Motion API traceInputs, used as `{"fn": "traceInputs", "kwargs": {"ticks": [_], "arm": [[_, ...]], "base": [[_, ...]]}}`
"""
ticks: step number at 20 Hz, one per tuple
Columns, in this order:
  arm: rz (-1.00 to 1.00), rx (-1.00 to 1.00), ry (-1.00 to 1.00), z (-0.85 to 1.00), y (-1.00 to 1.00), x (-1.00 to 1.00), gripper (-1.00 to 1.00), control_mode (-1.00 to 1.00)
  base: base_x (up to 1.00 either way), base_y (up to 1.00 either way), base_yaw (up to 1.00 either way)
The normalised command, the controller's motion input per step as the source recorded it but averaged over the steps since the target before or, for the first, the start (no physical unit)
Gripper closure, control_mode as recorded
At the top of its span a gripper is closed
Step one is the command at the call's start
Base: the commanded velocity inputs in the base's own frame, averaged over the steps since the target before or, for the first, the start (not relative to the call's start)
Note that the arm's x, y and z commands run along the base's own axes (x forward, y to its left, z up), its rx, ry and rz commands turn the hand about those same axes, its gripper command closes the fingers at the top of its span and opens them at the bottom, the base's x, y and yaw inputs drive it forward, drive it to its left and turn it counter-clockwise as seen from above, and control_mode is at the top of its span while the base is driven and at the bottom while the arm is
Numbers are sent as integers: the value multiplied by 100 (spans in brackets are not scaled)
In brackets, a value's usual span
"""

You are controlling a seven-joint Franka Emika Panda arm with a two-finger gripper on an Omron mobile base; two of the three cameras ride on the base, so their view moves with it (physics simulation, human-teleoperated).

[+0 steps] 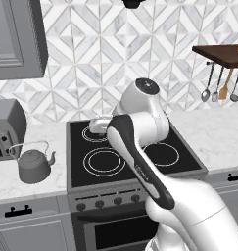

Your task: Pick the kettle from the counter and place it on a stove burner. Then turn the burner on.

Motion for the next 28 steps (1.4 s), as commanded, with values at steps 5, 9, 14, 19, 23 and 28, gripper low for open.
{"fn": "traceInputs", "kwargs": {"ticks": [5,9,14,19,23,28], "arm": [[0,8,0,0,100,0,-100,-100],[0,8,0,-4,100,15,-100,-100],[-1,14,5,-21,100,52,-100,-100],[-11,-4,14,-21,78,67,-100,-100],[-8,-9,11,-4,30,26,-100,-100],[0,0,2,-12,4,11,-100,-100]], "base": [[0,0,0],[0,0,0],[0,0,0],[0,0,0],[0,0,0],[0,0,0]]}}
